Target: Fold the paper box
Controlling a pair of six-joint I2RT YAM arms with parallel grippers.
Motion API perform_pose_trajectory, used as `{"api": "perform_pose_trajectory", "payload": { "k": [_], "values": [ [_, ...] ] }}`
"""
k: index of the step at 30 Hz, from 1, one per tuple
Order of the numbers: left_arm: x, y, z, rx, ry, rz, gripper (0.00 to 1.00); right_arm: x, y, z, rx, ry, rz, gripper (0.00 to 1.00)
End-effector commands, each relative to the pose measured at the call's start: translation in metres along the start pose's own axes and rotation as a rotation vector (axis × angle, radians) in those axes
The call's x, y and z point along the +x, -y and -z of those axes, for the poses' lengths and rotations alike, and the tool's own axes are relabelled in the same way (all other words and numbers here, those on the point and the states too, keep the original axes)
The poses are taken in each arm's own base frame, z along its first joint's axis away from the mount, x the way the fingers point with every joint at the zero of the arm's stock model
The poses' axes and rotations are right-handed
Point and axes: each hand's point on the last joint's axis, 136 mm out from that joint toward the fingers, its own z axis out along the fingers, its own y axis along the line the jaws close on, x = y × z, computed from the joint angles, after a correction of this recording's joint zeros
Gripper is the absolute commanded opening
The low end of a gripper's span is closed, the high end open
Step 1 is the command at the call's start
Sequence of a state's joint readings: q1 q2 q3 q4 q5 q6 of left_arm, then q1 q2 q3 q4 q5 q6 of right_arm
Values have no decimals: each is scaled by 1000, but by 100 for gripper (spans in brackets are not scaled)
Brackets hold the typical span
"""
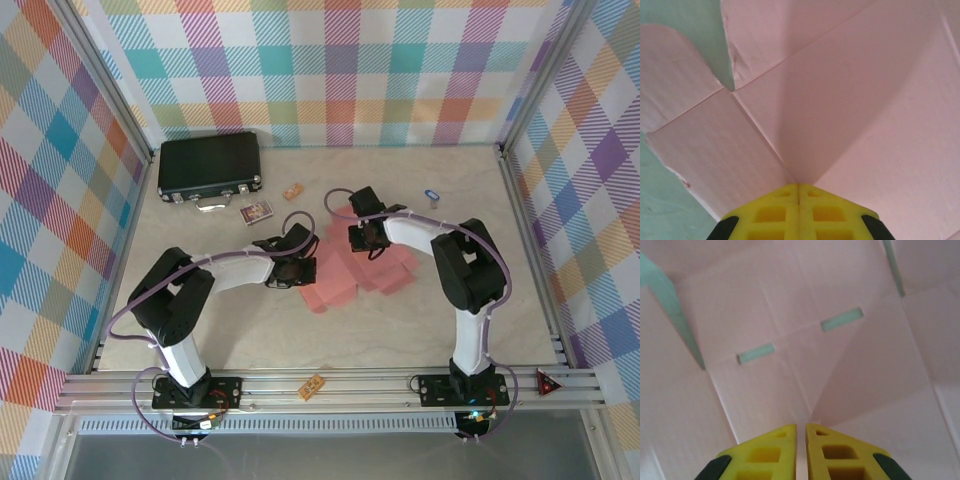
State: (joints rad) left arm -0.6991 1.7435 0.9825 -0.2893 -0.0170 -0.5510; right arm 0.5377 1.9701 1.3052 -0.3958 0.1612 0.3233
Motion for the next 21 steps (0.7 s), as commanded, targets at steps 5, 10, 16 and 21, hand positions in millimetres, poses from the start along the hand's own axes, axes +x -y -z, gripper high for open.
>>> {"api": "perform_pose_trajectory", "payload": {
  "k": [5, 10, 16, 21],
  "values": [
    [-8, 20, 28, 46, 29, 67, 3, -19, 5, 35, 36, 26, 57, 16],
    [-45, 50, 41, 137, 99, -25, 8, 3, 11, 56, 3, 34, -19, 16],
    [-79, 76, 23, 218, 100, -166, 0, 42, 23, 55, -24, -1, -112, 12],
    [-87, 73, -8, 226, 50, -179, 0, 62, 35, 45, -18, -23, -167, 9]
  ]
}}
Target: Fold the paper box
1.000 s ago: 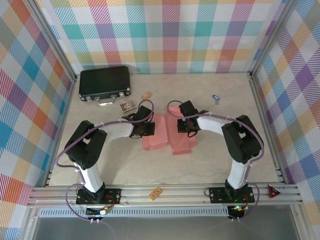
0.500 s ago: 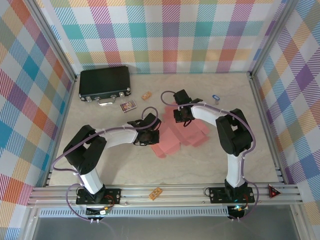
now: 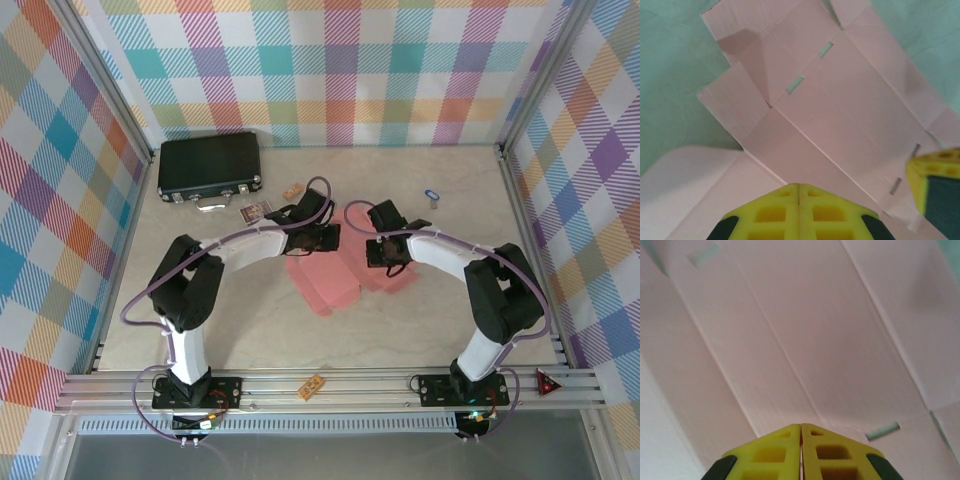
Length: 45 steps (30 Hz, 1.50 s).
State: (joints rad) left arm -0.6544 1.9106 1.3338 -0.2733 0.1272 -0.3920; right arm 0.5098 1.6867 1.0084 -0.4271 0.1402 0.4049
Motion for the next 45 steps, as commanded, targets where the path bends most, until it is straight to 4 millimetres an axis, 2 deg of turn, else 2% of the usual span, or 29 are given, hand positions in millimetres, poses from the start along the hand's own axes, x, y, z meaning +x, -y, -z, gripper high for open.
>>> {"api": "perform_pose_trajectory", "payload": {
  "k": [1, 5, 8, 10, 15, 19, 23, 28, 32, 37, 41, 45],
  "values": [
    [6, -10, -19, 6, -57, -40, 0, -1, 3, -1, -25, 21, -65, 9],
    [18, -26, -34, -40, -90, -34, 0, -4, 15, -16, 0, 9, -80, 7],
    [30, -32, -37, -52, -105, -4, 0, -10, 14, -26, -4, -6, -68, 7],
    [36, -36, -36, -51, -95, 24, 0, -15, 10, -32, -12, -15, -50, 7],
    [66, -49, -26, -81, -111, 139, 0, -35, -2, -42, -28, -30, -6, 8],
    [85, -44, -21, -65, -112, 216, 0, -53, -14, -48, -59, -28, 40, 8],
    [90, -30, -19, -11, -103, 242, 0, -66, -35, -51, -145, -32, 90, 10],
    [70, -16, -13, 24, -74, 232, 1, -83, -40, -35, -150, -4, 119, 12],
    [39, -10, 0, 2, -34, 176, 7, -85, -42, -9, -170, 36, 105, 14],
    [-1, -20, 12, -23, 26, 149, 13, -62, -51, 4, -272, 16, 55, 17],
    [-34, -33, 10, -48, 75, 125, 22, -43, -58, -2, -338, -19, 21, 19],
    [-52, -51, 1, -105, 73, 121, 26, -31, -62, -13, -365, -50, 2, 19]
  ]
}}
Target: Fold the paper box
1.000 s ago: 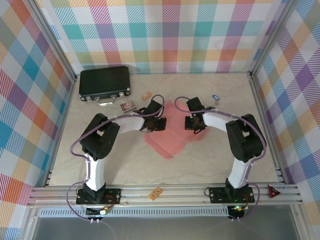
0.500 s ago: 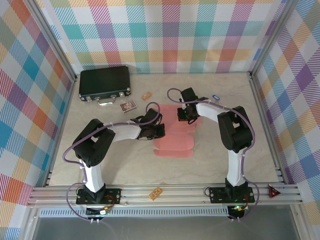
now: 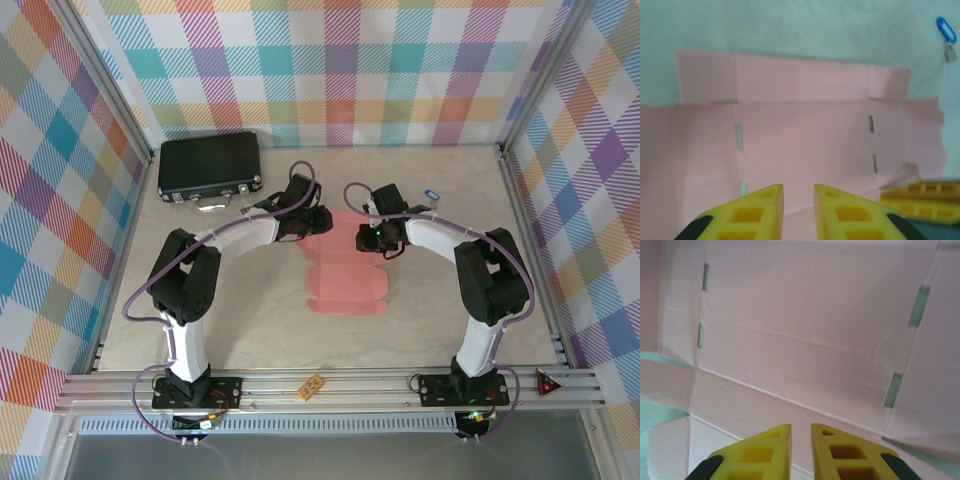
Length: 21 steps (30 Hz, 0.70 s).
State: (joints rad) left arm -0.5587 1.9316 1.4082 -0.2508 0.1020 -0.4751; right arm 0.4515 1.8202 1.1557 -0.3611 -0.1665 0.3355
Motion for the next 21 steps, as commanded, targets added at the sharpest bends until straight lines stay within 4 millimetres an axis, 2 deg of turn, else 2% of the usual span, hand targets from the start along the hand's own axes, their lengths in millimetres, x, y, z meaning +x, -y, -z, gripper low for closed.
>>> {"api": "perform_pose_trajectory", "payload": {
  "k": [1, 4, 10, 21],
  "values": [
    [-5, -23, -13, -89, -29, -35, 28, 6, -13, -10, -74, -16, -27, 19],
    [-17, -33, -19, -135, -4, -40, 36, 9, -7, -20, -45, -26, -45, 18],
    [-31, -51, -33, -214, 16, -51, 45, 15, 5, -34, 11, -55, -78, 15],
    [-32, -68, -50, -287, 1, -52, 47, 21, 7, -40, 26, -77, -74, 15]
  ]
}}
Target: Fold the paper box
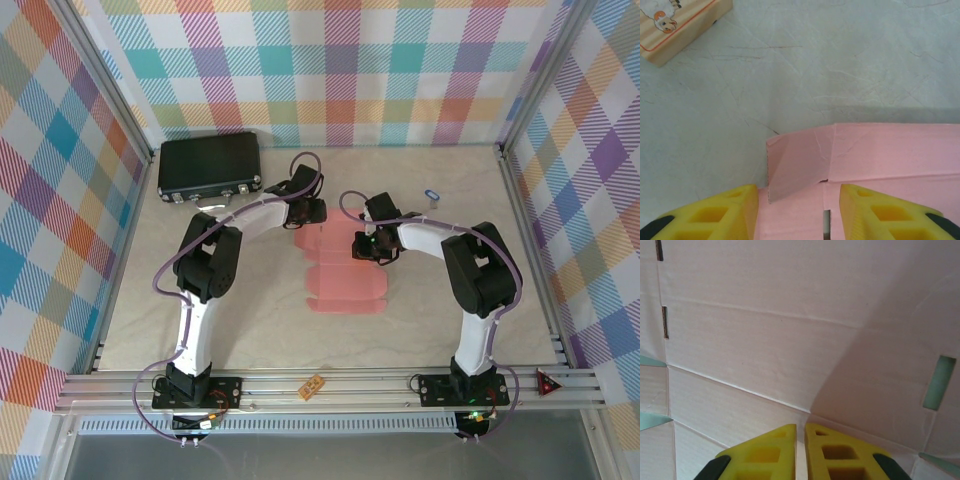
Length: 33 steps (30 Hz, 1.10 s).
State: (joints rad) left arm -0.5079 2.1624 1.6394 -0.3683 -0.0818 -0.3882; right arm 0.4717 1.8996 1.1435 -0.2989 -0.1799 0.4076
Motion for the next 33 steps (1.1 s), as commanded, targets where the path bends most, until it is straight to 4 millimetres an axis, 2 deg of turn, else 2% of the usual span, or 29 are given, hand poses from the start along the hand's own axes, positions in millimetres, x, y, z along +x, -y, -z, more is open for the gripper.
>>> {"api": "perform_pose_trajectory", "payload": {
  "k": [1, 7, 10, 12, 14, 19, 24, 33],
  "values": [
    [0, -10, -7, -45, -15, -7, 47, 9, 6, -12, 34, -40, -10, 15],
    [-7, 6, -15, 54, -21, -43, 44, 15, 5, -15, 37, -60, 2, 15],
    [-12, 14, -12, 96, -5, -55, 38, 19, 5, -17, 41, -68, 6, 15],
    [-15, 17, -10, 110, 4, -55, 29, 20, 5, -18, 44, -73, 8, 15],
    [-17, 19, -6, 119, 14, -59, 27, 22, 5, -19, 45, -78, 8, 14],
    [-23, 22, 1, 123, 42, -91, 28, 27, 6, -24, 53, -92, 15, 14],
    [-25, 36, 5, 171, 55, -141, 30, 29, 7, -28, 58, -105, 23, 14],
    [-9, 61, 0, 245, 17, -223, 33, 31, 10, -30, 71, -117, 32, 13]
  ]
}}
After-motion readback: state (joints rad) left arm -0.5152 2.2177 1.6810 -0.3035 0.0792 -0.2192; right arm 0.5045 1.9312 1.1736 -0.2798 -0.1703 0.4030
